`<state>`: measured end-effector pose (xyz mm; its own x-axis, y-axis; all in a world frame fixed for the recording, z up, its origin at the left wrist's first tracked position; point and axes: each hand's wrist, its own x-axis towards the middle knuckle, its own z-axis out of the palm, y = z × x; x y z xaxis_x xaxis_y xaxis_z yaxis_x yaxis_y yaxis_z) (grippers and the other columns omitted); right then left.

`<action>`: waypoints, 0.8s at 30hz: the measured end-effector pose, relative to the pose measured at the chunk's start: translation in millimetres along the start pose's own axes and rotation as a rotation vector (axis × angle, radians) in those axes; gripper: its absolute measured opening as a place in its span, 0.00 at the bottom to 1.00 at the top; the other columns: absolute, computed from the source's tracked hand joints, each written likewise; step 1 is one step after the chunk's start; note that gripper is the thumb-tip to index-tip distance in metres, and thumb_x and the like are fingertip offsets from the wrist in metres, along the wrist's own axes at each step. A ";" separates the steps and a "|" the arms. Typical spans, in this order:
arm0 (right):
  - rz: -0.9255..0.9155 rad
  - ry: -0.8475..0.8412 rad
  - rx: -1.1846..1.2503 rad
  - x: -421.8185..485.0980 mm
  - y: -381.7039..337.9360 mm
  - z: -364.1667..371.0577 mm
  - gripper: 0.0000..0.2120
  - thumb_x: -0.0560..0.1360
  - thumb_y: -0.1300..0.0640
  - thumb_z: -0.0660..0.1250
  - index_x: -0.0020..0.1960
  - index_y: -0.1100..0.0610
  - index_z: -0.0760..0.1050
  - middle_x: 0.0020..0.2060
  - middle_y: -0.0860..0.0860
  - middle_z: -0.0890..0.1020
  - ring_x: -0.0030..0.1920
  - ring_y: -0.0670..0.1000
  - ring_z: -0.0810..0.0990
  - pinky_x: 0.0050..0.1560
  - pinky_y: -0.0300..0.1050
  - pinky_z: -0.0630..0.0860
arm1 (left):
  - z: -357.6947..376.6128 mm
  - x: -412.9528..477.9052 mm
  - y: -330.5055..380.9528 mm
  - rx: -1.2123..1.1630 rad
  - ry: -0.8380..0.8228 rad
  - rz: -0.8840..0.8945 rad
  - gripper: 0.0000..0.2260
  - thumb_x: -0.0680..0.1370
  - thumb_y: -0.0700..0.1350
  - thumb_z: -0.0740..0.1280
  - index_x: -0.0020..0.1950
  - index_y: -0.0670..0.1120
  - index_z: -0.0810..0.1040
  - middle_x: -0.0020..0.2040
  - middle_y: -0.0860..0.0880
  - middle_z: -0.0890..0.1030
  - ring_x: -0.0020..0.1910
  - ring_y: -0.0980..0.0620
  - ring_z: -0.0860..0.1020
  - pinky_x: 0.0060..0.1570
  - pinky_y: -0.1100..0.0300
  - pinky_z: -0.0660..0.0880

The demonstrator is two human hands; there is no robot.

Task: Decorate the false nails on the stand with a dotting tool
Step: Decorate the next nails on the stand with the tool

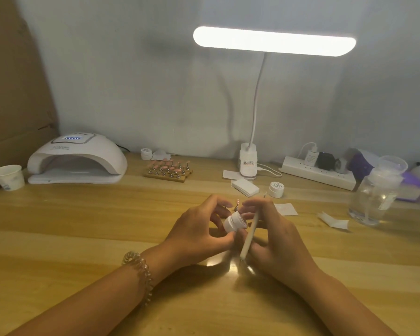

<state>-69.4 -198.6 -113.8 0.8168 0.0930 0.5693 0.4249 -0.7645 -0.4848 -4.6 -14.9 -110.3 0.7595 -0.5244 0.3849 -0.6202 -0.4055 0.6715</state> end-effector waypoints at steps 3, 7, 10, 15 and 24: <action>0.001 0.003 0.033 0.5 0.5 -1.2 0.24 0.71 0.54 0.74 0.61 0.44 0.66 0.54 0.42 0.80 0.51 0.42 0.81 0.51 0.37 0.80 | 0.7 0.6 0.0 -0.053 -0.016 0.006 0.24 0.71 0.49 0.77 0.64 0.52 0.73 0.53 0.59 0.81 0.51 0.62 0.80 0.43 0.66 0.79; -0.018 -0.027 -0.010 -0.4 2.6 -2.4 0.23 0.71 0.56 0.74 0.59 0.43 0.66 0.53 0.38 0.79 0.50 0.45 0.81 0.49 0.44 0.81 | 1.1 0.7 -0.6 -0.048 -0.026 0.043 0.23 0.72 0.46 0.76 0.64 0.51 0.73 0.55 0.56 0.82 0.53 0.61 0.80 0.47 0.66 0.79; -0.043 -0.055 -0.060 -0.5 3.4 -3.0 0.22 0.72 0.54 0.73 0.61 0.46 0.67 0.53 0.40 0.79 0.49 0.45 0.80 0.48 0.47 0.81 | 1.8 0.3 -0.5 -0.015 -0.022 0.073 0.24 0.71 0.47 0.75 0.65 0.51 0.73 0.55 0.56 0.82 0.53 0.61 0.80 0.50 0.63 0.79; -0.108 -0.102 -0.184 -0.5 1.9 -7.2 0.25 0.74 0.53 0.70 0.67 0.48 0.66 0.54 0.41 0.77 0.50 0.42 0.76 0.47 0.41 0.79 | 4.7 -1.9 0.8 0.085 0.025 0.144 0.23 0.71 0.53 0.70 0.65 0.54 0.71 0.54 0.58 0.82 0.52 0.59 0.80 0.49 0.58 0.79; -0.105 -0.105 -0.305 -1.4 -1.3 -12.2 0.16 0.78 0.49 0.63 0.65 0.50 0.69 0.50 0.46 0.78 0.47 0.48 0.77 0.43 0.42 0.74 | 6.4 -5.3 9.0 0.115 0.072 0.249 0.27 0.72 0.55 0.70 0.68 0.50 0.69 0.53 0.55 0.82 0.49 0.58 0.80 0.49 0.60 0.79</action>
<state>-75.9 -205.6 -105.8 0.8170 0.2345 0.5268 0.3855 -0.9015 -0.1966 -15.4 -20.6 -110.4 0.5906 -0.5652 0.5759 -0.8044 -0.3554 0.4761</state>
